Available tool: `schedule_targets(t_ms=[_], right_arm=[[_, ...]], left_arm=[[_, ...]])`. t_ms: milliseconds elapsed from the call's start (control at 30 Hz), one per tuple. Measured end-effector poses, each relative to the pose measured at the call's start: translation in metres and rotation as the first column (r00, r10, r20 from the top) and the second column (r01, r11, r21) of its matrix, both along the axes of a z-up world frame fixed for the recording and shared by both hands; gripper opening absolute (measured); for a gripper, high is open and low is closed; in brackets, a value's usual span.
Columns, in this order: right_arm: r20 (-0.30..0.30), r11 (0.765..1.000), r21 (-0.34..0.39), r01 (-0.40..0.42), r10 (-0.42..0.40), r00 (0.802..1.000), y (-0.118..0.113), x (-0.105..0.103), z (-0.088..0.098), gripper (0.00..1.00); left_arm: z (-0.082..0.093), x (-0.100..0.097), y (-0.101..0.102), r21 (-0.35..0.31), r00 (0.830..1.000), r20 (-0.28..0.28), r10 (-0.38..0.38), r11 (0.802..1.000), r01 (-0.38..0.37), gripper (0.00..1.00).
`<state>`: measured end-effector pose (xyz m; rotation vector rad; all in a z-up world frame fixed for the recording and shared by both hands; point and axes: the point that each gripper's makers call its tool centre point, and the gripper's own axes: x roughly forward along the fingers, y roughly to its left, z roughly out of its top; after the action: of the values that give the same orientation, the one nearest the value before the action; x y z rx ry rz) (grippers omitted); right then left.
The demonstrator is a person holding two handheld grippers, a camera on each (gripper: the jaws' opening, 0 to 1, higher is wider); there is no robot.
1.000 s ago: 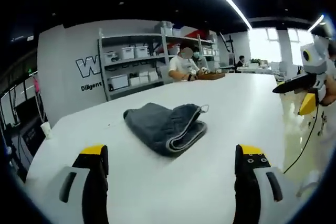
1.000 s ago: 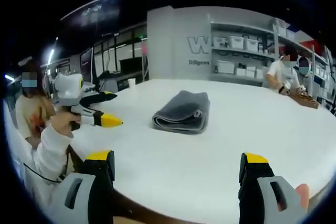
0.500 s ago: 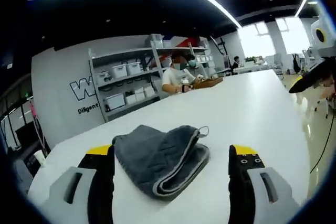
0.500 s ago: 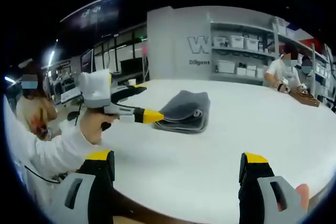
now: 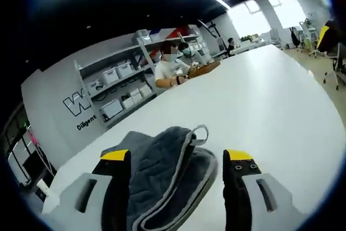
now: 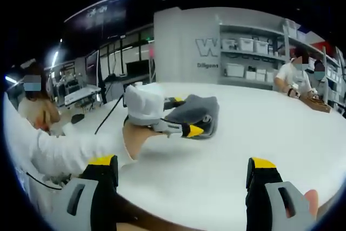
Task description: Open the folded towel by lifting each exposed corner and separating the folded layers until the towel lies flat within the target outline without major curled edges
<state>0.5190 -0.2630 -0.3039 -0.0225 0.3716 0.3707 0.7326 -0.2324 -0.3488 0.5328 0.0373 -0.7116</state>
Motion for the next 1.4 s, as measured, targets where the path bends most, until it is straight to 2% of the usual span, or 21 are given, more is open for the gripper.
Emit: schedule_targets(t_ms=[100,333,567,733,933,1233,1400], right_arm=[[0.0,1.0,-0.002,-0.009,0.009,1.0,0.002,0.0,0.0,0.99],[0.005,1.0,0.003,-0.007,0.007,1.0,-0.001,-0.002,0.001,0.99],[0.005,1.0,0.009,-0.001,0.001,1.0,-0.005,-0.003,0.0,0.98],[0.011,1.0,0.012,-0.001,0.001,1.0,-0.005,-0.004,0.001,0.98],[0.012,1.0,0.017,0.002,-0.002,1.0,-0.006,-0.004,0.001,0.98],[0.013,1.0,0.017,0.0,0.0,1.0,-0.006,-0.004,0.001,0.97],[0.011,1.0,0.018,-0.002,0.002,1.0,-0.006,-0.004,0.001,0.97]], left_arm=[[0.001,0.009,-0.005,0.026,0.999,0.045,0.005,1.0,-0.006,0.63],[-0.013,0.021,-0.011,0.065,0.999,0.032,0.028,0.997,-0.03,0.51],[-0.021,0.02,-0.019,0.081,1.0,0.016,0.004,0.997,-0.006,0.38],[-0.021,0.021,-0.025,0.1,1.0,0.023,-0.007,0.995,0.005,0.32],[-0.021,0.02,-0.029,0.133,0.998,0.064,-0.028,0.991,0.019,0.26],[-0.025,0.022,-0.031,0.153,0.998,0.052,-0.041,0.988,0.033,0.15],[-0.025,0.024,-0.027,0.127,0.998,0.026,-0.053,0.991,0.049,0.11]])
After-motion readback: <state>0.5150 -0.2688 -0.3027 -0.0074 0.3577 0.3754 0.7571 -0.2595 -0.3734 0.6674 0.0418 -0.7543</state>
